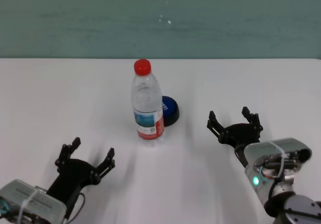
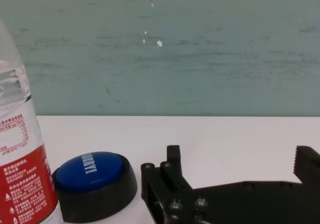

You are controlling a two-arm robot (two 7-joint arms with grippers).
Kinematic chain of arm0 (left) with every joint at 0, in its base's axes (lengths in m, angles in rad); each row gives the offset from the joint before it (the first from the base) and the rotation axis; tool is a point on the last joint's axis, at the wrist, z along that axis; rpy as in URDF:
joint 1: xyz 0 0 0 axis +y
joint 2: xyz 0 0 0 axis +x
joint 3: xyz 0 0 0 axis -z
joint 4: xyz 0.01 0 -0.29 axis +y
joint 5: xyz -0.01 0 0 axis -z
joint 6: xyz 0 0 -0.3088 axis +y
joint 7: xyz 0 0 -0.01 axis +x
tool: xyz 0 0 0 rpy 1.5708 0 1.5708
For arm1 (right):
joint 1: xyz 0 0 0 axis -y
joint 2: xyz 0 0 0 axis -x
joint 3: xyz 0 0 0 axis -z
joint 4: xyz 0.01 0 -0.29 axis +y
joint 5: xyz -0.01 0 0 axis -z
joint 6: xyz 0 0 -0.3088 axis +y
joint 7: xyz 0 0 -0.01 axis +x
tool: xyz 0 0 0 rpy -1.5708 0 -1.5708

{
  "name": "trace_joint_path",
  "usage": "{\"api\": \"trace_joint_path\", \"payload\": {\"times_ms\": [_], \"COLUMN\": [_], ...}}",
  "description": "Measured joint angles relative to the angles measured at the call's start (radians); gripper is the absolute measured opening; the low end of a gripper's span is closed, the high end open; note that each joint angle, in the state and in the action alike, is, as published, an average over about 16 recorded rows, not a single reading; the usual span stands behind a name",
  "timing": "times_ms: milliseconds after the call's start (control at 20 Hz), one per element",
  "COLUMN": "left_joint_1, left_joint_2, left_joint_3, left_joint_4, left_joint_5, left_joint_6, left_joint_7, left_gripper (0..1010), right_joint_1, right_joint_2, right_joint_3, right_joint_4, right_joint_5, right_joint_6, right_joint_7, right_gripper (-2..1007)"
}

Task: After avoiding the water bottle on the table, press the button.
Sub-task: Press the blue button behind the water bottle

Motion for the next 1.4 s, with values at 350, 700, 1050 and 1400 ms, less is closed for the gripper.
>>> {"api": "trace_joint_path", "payload": {"times_ms": [350, 700, 1050, 1400], "left_joint_1": [0.004, 0.002, -0.006, -0.01], "left_joint_2": [0.018, 0.026, 0.023, 0.019], "left_joint_3": [-0.009, -0.023, -0.032, -0.033], "left_joint_4": [0.022, 0.027, 0.037, 0.044], "left_joint_5": [-0.03, -0.063, -0.068, -0.066], "left_joint_6": [-0.066, -0.078, -0.061, -0.053], "left_joint_7": [-0.03, -0.046, -0.04, -0.034], "left_gripper": [1000, 1000, 1000, 1000], "right_joint_1": [0.0, 0.0, 0.0, 0.0], "right_joint_2": [0.0, 0.0, 0.0, 0.0], "right_joint_3": [0.0, 0.0, 0.0, 0.0], "right_joint_4": [0.0, 0.0, 0.0, 0.0], "right_joint_5": [0.0, 0.0, 0.0, 0.0], "right_joint_6": [0.0, 0.0, 0.0, 0.0], "right_joint_7": [0.0, 0.0, 0.0, 0.0], "right_gripper": [1004, 1004, 1004, 1004]}}
